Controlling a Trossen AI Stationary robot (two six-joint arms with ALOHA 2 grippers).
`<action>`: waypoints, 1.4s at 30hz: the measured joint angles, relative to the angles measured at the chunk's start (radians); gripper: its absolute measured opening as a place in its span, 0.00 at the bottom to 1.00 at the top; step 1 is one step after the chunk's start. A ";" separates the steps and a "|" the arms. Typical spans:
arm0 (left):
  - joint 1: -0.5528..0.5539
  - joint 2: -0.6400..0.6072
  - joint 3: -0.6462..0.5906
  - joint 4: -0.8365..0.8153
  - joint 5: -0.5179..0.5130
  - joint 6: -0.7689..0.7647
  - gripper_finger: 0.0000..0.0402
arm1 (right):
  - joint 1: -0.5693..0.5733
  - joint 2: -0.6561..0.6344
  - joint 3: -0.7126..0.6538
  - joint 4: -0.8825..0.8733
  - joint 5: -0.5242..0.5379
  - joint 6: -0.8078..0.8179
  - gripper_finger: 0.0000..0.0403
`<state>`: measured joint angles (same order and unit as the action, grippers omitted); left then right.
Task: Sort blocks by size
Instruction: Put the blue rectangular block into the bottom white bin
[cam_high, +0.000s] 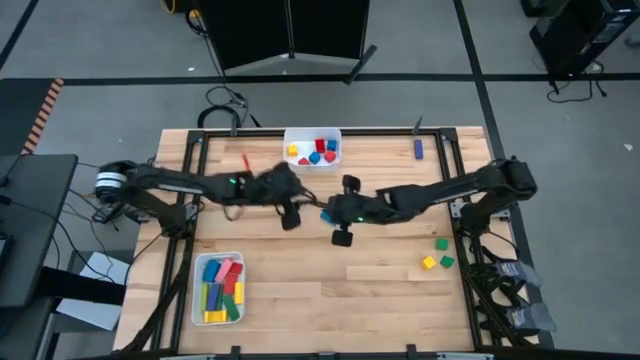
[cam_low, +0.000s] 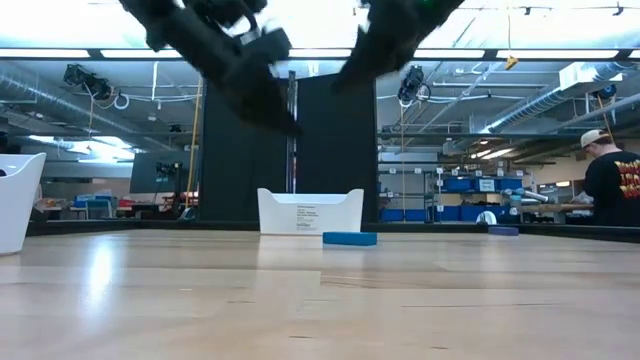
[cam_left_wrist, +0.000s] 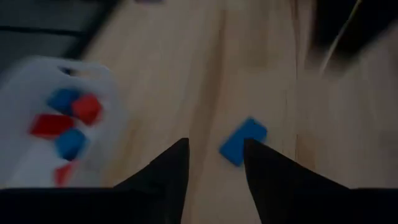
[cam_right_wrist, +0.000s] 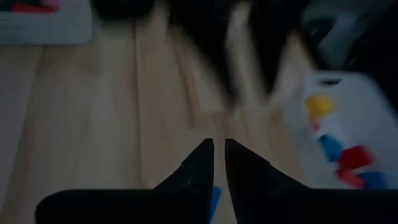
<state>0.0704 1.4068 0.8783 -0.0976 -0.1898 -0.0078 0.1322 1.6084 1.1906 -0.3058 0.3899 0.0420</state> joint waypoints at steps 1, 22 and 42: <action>-0.007 0.036 0.000 0.010 -0.001 0.009 0.41 | 0.016 -0.022 0.000 -0.002 0.027 -0.011 0.13; -0.015 0.526 0.162 0.170 0.105 0.317 0.81 | 0.134 -0.338 -0.358 0.292 0.145 0.006 0.13; 0.067 0.569 0.196 0.086 0.307 0.205 0.43 | 0.134 -0.361 -0.372 0.313 0.140 -0.004 0.13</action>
<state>0.1371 1.9759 1.0745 -0.0113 0.1176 0.1977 0.2665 1.2472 0.8188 0.0070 0.5300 0.0376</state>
